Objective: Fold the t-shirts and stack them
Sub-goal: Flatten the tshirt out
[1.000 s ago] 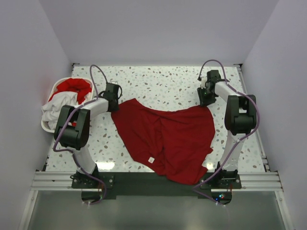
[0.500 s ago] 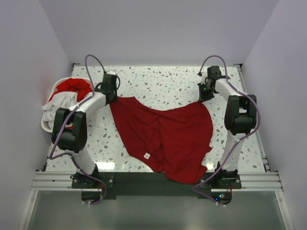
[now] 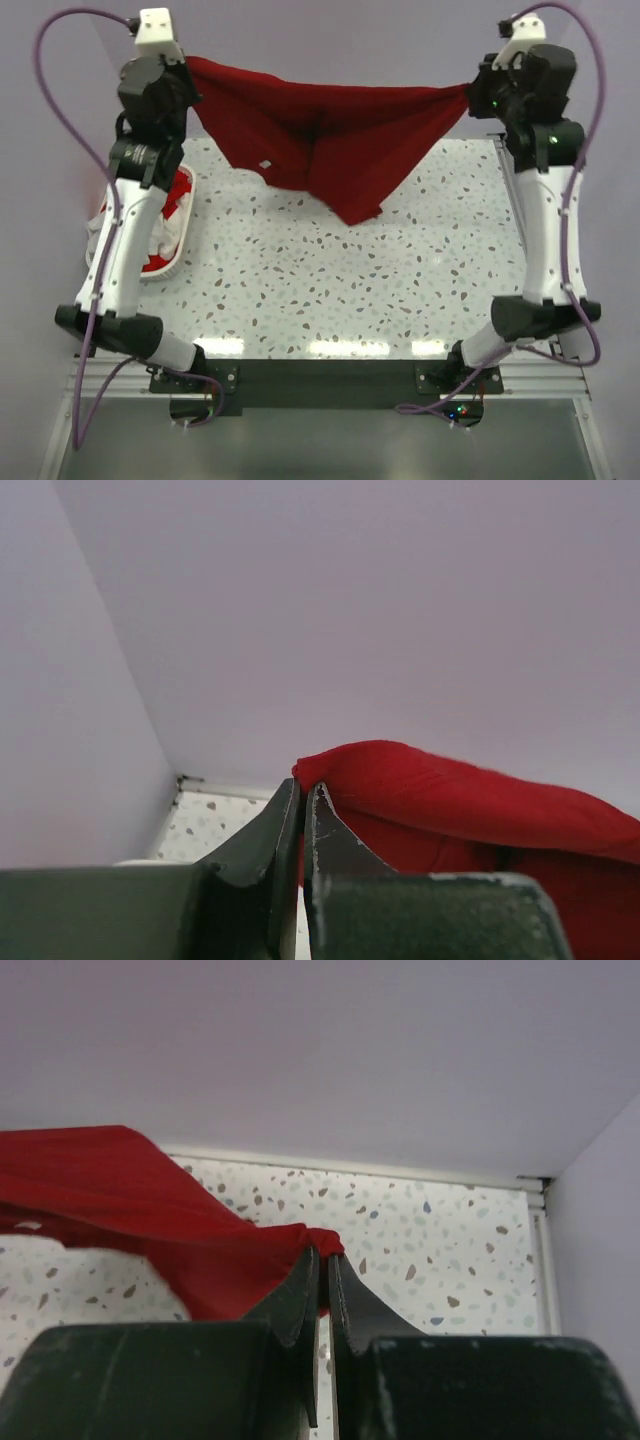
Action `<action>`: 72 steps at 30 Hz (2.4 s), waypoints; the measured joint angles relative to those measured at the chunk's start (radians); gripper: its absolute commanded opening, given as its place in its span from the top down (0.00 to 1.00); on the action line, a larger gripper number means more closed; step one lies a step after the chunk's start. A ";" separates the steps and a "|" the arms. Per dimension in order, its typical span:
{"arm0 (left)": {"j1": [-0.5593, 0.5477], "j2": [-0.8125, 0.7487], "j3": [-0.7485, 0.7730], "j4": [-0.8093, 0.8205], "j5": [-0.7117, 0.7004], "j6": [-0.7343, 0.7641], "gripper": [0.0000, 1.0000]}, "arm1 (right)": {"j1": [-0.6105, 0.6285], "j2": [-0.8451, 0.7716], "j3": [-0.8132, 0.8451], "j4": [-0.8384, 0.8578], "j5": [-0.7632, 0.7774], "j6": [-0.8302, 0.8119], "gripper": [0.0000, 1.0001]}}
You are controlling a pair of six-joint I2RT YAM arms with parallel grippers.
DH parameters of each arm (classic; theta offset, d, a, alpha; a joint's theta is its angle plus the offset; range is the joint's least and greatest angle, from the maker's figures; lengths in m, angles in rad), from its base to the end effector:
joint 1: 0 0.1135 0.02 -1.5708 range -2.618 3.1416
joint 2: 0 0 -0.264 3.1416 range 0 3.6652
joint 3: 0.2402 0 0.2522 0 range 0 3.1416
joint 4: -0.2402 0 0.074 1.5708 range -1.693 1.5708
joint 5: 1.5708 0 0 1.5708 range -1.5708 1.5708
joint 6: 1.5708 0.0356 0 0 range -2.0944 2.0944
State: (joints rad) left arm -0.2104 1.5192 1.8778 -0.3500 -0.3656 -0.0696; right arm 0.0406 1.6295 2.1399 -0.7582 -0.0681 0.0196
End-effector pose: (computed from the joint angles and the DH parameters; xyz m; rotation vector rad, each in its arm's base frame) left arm 0.3175 -0.0548 0.5202 -0.1777 1.5530 0.0650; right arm 0.3257 0.0157 0.5222 -0.0673 1.8180 0.1045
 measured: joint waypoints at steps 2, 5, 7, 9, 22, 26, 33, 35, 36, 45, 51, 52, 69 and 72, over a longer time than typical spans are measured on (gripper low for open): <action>0.000 -0.080 0.001 0.003 0.003 0.029 1.00 | 0.000 -0.102 -0.010 0.000 0.001 0.000 1.00; 0.000 -0.212 0.002 0.007 0.017 0.073 1.00 | 0.000 -0.278 -0.077 0.017 0.002 -0.002 1.00; 0.000 -0.292 0.002 0.012 0.029 0.098 1.00 | 0.000 -0.375 -0.123 0.013 0.002 -0.011 1.00; 0.000 -0.370 -0.003 0.012 0.048 0.119 1.00 | 0.000 -0.453 -0.151 0.002 0.001 -0.025 1.00; 0.000 -0.559 0.058 -0.006 0.165 0.213 1.00 | 0.000 -0.679 -0.145 -0.057 -0.002 -0.131 1.00; 0.000 -0.517 0.042 0.002 0.180 0.246 1.00 | 0.000 -0.669 -0.189 -0.044 -0.002 -0.149 1.00; 0.000 -0.339 -0.200 0.113 0.214 0.271 1.00 | 0.000 -0.565 -0.512 0.062 0.034 -0.172 1.00; 0.000 -0.254 -0.275 0.163 0.224 0.270 1.00 | 0.000 -0.491 -0.621 0.133 0.060 -0.179 1.00; 0.000 -0.196 -0.311 0.181 0.226 0.270 1.00 | 0.000 -0.446 -0.673 0.171 0.077 -0.182 1.00; 0.000 0.296 -0.449 0.338 0.256 0.256 1.00 | -0.001 -0.003 -0.899 0.451 0.201 -0.213 1.00; 0.001 0.479 -0.430 0.432 0.269 0.246 1.00 | -0.002 0.241 -0.840 0.580 0.234 -0.253 1.00; 0.001 0.500 -0.423 0.444 0.270 0.246 1.00 | -0.003 0.272 -0.830 0.589 0.235 -0.258 1.00; 0.007 0.507 -0.407 0.510 0.281 0.246 1.00 | -0.031 0.397 -0.673 0.621 0.253 -0.273 1.00; 0.007 0.447 -0.456 0.507 0.277 0.246 1.00 | -0.033 0.396 -0.673 0.619 0.262 -0.273 1.00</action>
State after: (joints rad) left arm -0.2031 1.9663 1.4220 0.1566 -0.0883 0.1761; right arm 0.0074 2.0251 1.4670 -0.1394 0.1936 -0.2535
